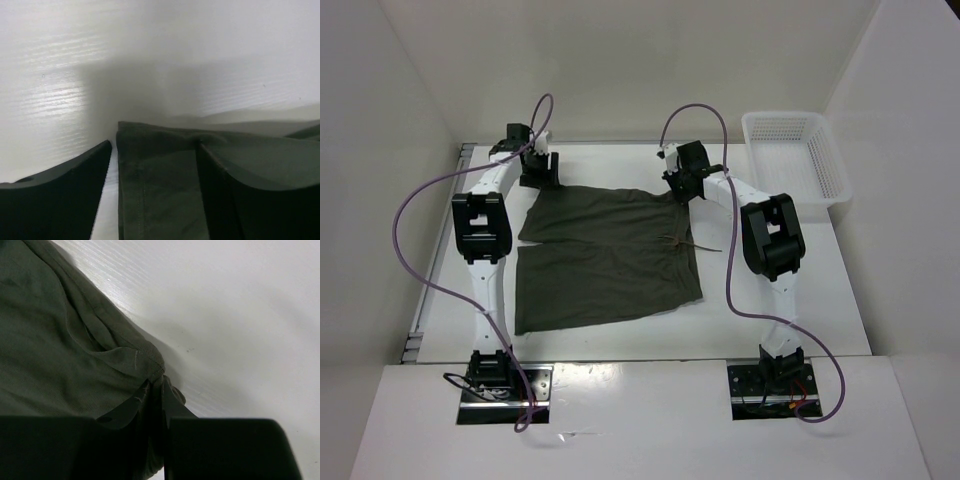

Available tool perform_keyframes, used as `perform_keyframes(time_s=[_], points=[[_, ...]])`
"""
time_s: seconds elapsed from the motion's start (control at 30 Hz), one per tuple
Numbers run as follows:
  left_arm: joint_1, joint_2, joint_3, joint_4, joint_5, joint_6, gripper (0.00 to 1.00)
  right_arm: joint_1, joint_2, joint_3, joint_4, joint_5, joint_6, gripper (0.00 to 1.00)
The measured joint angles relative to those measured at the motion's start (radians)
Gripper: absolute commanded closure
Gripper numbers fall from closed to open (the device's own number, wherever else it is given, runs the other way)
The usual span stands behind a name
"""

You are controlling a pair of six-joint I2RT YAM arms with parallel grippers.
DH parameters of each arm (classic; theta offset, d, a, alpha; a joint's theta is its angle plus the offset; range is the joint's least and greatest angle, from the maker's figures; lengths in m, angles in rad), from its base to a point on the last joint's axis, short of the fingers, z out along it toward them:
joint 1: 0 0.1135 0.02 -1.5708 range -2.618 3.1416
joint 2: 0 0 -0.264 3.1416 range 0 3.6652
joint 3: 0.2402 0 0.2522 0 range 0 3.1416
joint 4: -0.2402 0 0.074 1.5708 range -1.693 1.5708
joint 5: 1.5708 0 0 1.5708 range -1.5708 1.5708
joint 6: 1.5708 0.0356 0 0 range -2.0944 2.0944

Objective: Fold and stack the shorts
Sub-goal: Flatten the shorts out, then fold the shorts

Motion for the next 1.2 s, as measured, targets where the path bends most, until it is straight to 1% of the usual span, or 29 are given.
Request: perform_keyframes(time_s=[0.03,0.1,0.13,0.17,0.23,0.27,0.33,0.57,0.67,0.73,0.83,0.97,1.03,1.1,1.2], points=[[0.0,0.008,0.0,0.003,0.0,0.002,0.37,0.0,0.0,0.0,0.0,0.0,0.0,0.86],[0.0,0.01,0.007,0.002,0.003,-0.002,0.48,0.001,0.0,0.0,0.0,0.0,-0.003,0.89],[-0.001,0.012,0.007,0.001,0.006,-0.003,0.54,0.001,0.0,0.0,0.0,0.001,-0.005,0.89],[-0.003,0.017,0.007,0.003,0.007,-0.001,0.68,0.001,0.0,0.0,-0.001,0.002,-0.006,0.91],[-0.004,0.023,0.011,0.003,0.011,0.003,0.83,0.001,0.0,-0.001,-0.001,0.002,-0.008,0.94],[-0.004,0.024,0.013,0.004,0.013,0.004,0.98,0.002,0.0,-0.001,-0.001,0.003,-0.008,0.96],[-0.004,0.028,0.019,0.002,0.019,0.002,1.0,0.002,0.0,-0.002,-0.001,0.005,-0.009,1.0],[0.0,0.015,0.037,-0.02,0.02,0.0,1.0,0.023,-0.004,0.021,-0.026,0.072,-0.079,1.0],[0.007,-0.06,0.037,-0.053,0.012,0.0,1.0,0.029,-0.026,0.058,-0.043,0.101,-0.122,1.0],[0.014,-0.158,0.016,-0.061,0.008,-0.001,1.0,0.032,-0.068,0.061,-0.05,0.109,-0.154,1.0],[0.016,-0.399,-0.122,-0.048,-0.003,-0.001,1.0,0.041,-0.158,0.054,-0.073,0.114,-0.222,1.0],[0.009,-0.714,-0.341,-0.043,-0.013,0.0,1.0,0.075,-0.332,-0.041,-0.085,0.126,-0.322,1.0],[0.002,-0.839,-0.483,-0.042,-0.019,0.0,1.0,0.1,-0.426,-0.121,-0.099,0.129,-0.362,1.0],[-0.002,-0.945,-0.637,-0.079,-0.035,0.0,1.0,0.126,-0.516,-0.219,-0.108,0.132,-0.398,1.0],[-0.005,-1.048,-0.829,-0.14,-0.051,0.0,1.0,0.163,-0.62,-0.373,-0.13,0.13,-0.435,1.0]])
